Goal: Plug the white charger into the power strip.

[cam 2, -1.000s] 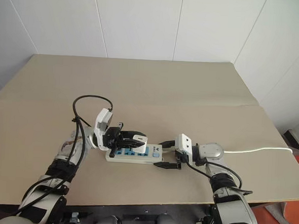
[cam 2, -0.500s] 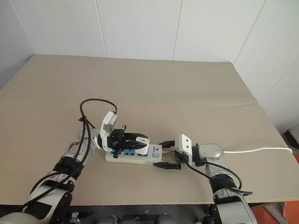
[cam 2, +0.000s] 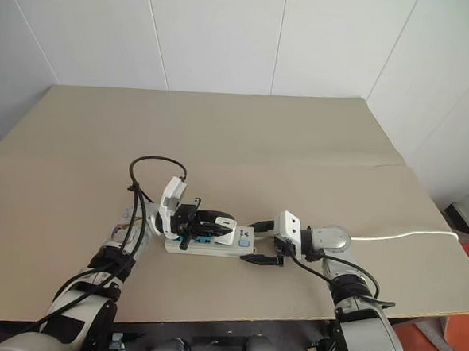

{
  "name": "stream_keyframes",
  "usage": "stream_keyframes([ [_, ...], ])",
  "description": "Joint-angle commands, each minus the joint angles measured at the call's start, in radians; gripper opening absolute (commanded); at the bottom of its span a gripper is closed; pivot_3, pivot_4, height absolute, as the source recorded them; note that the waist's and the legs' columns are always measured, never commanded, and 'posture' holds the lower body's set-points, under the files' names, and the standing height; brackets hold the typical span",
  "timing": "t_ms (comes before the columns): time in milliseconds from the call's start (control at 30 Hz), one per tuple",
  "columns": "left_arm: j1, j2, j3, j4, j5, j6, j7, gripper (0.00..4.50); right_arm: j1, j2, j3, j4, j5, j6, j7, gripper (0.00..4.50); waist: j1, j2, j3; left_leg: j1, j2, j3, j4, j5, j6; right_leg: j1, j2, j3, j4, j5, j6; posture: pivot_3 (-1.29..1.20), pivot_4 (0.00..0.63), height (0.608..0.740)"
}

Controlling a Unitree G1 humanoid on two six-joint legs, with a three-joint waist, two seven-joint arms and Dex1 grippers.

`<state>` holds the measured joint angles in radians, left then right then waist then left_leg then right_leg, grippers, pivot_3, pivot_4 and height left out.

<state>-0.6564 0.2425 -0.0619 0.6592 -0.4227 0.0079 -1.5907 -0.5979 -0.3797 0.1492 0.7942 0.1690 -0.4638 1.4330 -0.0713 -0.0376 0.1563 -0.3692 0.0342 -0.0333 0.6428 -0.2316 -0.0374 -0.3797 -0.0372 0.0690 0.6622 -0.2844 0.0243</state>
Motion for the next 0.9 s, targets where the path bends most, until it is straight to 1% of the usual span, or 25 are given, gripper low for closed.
stream_keyframes([
  [33, 0.003, 0.001, 0.003, 0.039, 0.028, -0.055, -0.005, 1.03, 0.04, 0.02, 0.054, 0.022, -0.051, 0.028, 0.007, 3.43, 0.0, 0.0, 0.0, 0.0, 0.0, 0.0, 0.0, 0.0, 0.0, 0.0, 0.0, 0.0, 0.0, 0.0, 0.0, 0.0, 0.15, 0.74],
  [233, -0.01, 0.006, 0.007, 0.104, 0.048, -0.094, -0.011, 1.03, 0.04, 0.021, 0.056, 0.021, -0.054, 0.029, 0.008, 3.43, -0.001, 0.0, -0.001, 0.001, 0.0, 0.0, 0.0, 0.0, 0.0, 0.002, 0.001, 0.0, 0.0, 0.0, 0.0, 0.0, 0.15, 0.74],
  [433, 0.008, 0.022, -0.025, 0.09, 0.031, -0.107, -0.024, 1.03, 0.04, 0.022, 0.054, 0.021, -0.055, 0.03, 0.009, 3.43, -0.002, 0.0, -0.001, 0.004, 0.001, 0.0, 0.0, -0.001, 0.001, 0.005, 0.001, 0.0, -0.001, 0.0, 0.0, 0.0, 0.15, 0.74],
  [500, 0.021, 0.026, -0.014, 0.092, 0.03, -0.117, -0.024, 1.03, 0.041, 0.021, 0.053, 0.021, -0.054, 0.029, 0.01, 3.43, -0.002, 0.0, -0.001, 0.005, 0.001, 0.0, 0.0, -0.001, 0.002, 0.006, 0.001, 0.0, -0.001, 0.0, 0.0, 0.0, 0.15, 0.74],
  [733, 0.074, 0.093, -0.006, 0.07, 0.021, -0.132, -0.024, 1.03, 0.044, 0.017, 0.051, 0.021, -0.053, 0.027, 0.013, 3.43, -0.01, 0.0, -0.001, 0.012, 0.004, 0.001, -0.002, -0.003, 0.005, 0.011, 0.004, 0.002, -0.003, -0.001, 0.0, 0.0, 0.15, 0.74],
  [900, 0.083, 0.126, 0.005, 0.087, 0.027, -0.144, -0.024, 1.03, 0.046, 0.017, 0.056, 0.022, -0.051, 0.026, 0.011, 3.43, -0.02, 0.001, -0.001, 0.013, 0.007, 0.001, -0.002, -0.004, 0.006, 0.012, 0.008, 0.002, -0.003, -0.001, 0.0, 0.0, 0.15, 0.74],
])
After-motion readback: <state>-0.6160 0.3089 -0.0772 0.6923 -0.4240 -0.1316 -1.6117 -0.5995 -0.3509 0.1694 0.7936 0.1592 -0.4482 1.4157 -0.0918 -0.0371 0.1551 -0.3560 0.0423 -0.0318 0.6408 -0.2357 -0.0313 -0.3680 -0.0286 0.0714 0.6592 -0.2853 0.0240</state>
